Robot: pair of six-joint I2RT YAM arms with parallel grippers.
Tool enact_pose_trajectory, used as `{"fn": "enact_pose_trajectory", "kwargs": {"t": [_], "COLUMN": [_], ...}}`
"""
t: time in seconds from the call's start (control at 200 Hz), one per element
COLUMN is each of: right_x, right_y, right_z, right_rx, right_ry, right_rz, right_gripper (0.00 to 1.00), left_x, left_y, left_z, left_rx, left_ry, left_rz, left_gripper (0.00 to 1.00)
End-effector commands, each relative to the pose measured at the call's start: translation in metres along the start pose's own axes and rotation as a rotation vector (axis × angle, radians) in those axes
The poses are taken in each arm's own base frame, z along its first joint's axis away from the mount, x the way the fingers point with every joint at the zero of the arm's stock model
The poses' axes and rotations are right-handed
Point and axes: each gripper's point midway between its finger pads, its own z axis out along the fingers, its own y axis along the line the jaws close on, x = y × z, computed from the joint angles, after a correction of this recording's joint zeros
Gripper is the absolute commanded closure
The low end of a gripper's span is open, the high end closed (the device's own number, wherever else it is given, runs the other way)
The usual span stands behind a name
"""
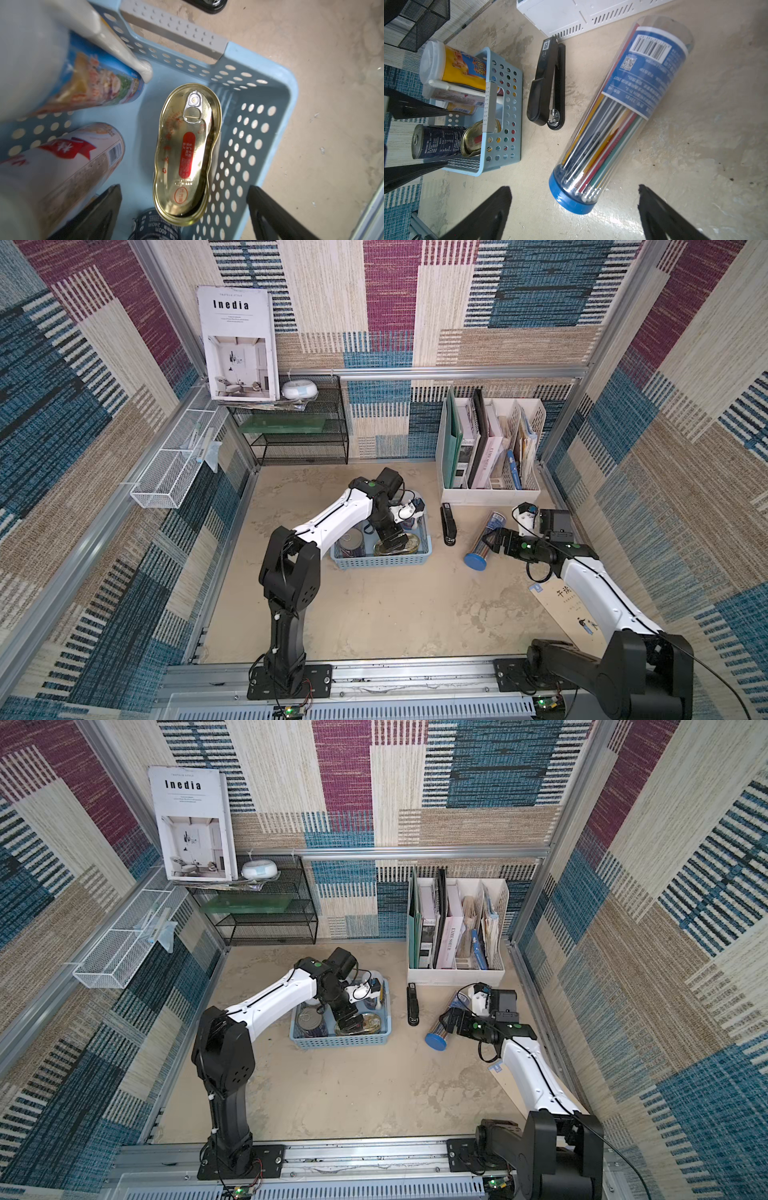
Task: Put the canned food in the basket
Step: Place the canned food in the basket, then reset both arms
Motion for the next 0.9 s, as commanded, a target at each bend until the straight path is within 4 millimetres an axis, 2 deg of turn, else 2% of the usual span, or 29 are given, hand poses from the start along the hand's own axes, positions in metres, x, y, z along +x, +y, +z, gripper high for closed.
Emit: {"fn": "enact_pose_trajectory", "kwargs": {"t": [0.0, 0.09, 0.16, 0.265, 0.391, 0.471, 0.556, 0.661, 0.706, 0.761, 0.786, 0.897], "right_x": [-0.008, -0.016, -0.026, -0.046, -0.074, -0.088, -0.098, -0.102, -0.102, -0.098, -0.095, -0.091], "right_y": [0.005, 0.005, 0.004, 0.008, 0.014, 0.018, 0.023, 0.02, 0.014, 0.003, -0.005, -0.02], "right_z": [-0.002, -0.006, -0.011, -0.022, -0.045, -0.059, -0.069, -0.08, -0.082, -0.079, -0.076, -0.054], "right_rx": [-0.017, 0.001, 0.024, 0.031, 0.057, 0.067, 0.07, 0.119, 0.153, 0.203, 0.235, 0.27], "right_ry": [-0.024, -0.048, -0.097, -0.226, -0.409, -0.52, -0.62, -0.746, -0.794, -0.826, -0.825, -0.754], "right_rz": [-0.016, -0.034, -0.054, -0.107, -0.154, -0.197, -0.266, -0.337, -0.353, -0.375, -0.365, -0.37], "right_gripper": [0.01, 0.01, 0.01, 0.01, 0.01, 0.01, 0.01, 0.01, 0.01, 0.01, 0.01, 0.01], "left_x": [-0.002, -0.003, -0.008, -0.007, 0.012, 0.042, 0.087, 0.138, 0.153, 0.17, 0.177, 0.208], "left_y": [-0.011, -0.015, -0.016, 0.003, 0.015, 0.039, 0.065, 0.08, 0.081, 0.08, 0.081, 0.082], "left_z": [-0.024, -0.049, -0.078, -0.127, -0.172, -0.191, -0.202, -0.202, -0.203, -0.203, -0.209, -0.197], "left_rx": [0.003, -0.04, -0.11, -0.332, -0.466, -0.614, -0.726, -0.821, -0.873, -0.936, -0.981, -1.082], "left_ry": [-0.051, -0.112, -0.217, -0.4, -0.569, -0.61, -0.643, -0.665, -0.685, -0.706, -0.729, -0.727], "left_rz": [-0.034, -0.057, -0.079, -0.162, -0.301, -0.452, -0.658, -0.856, -0.899, -0.932, -0.952, -1.0], "left_gripper": [0.01, 0.01, 0.01, 0.01, 0.01, 0.0, 0.0, 0.0, 0.01, 0.0, 0.0, 0.0]}}
